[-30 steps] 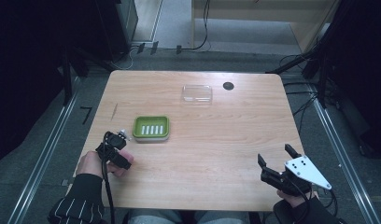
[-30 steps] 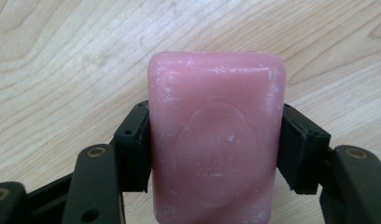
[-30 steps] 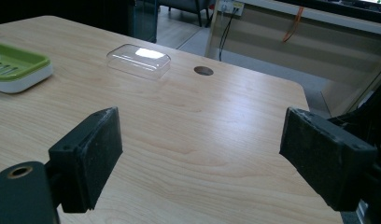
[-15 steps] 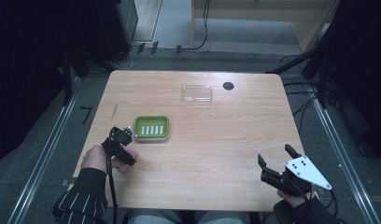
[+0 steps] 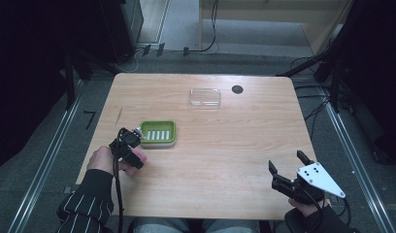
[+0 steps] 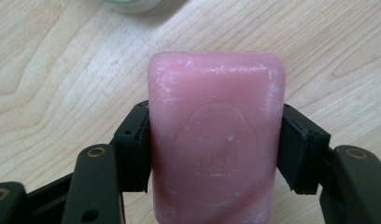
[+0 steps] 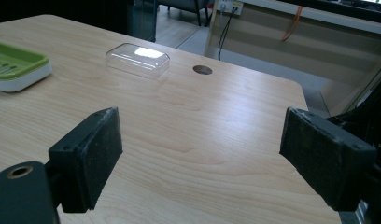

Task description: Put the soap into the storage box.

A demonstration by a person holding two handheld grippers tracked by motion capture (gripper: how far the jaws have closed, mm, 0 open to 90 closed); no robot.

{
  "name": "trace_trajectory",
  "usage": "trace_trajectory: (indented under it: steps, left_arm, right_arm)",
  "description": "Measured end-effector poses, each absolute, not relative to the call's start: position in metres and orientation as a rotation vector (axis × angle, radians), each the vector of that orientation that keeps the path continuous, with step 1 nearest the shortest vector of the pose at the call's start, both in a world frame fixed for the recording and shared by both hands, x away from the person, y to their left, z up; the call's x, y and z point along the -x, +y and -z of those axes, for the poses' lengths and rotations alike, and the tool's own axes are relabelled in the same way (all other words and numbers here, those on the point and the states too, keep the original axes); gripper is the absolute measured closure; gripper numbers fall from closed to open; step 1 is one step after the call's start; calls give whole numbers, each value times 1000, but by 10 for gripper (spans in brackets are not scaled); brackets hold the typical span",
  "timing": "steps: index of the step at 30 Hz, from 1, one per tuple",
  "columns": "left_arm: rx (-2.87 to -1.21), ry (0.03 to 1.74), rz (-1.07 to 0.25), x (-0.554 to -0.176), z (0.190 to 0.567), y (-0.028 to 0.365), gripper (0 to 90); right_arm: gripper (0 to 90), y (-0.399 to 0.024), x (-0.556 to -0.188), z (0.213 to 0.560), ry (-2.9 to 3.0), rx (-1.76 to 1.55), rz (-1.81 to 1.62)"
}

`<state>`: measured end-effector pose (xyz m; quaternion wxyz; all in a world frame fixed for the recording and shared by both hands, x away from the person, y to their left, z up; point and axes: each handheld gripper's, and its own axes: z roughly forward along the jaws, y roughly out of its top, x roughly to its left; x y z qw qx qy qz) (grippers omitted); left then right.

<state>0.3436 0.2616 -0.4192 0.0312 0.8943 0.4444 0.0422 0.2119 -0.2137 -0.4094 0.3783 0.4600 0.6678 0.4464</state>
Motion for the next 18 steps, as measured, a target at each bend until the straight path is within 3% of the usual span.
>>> trace_trajectory:
  steps: [18]
  left_arm:
    - [-2803,1266,-142,-353,409,247,386]
  right_arm:
    - [137,-216,-210,410,1700,-1185,-1134]
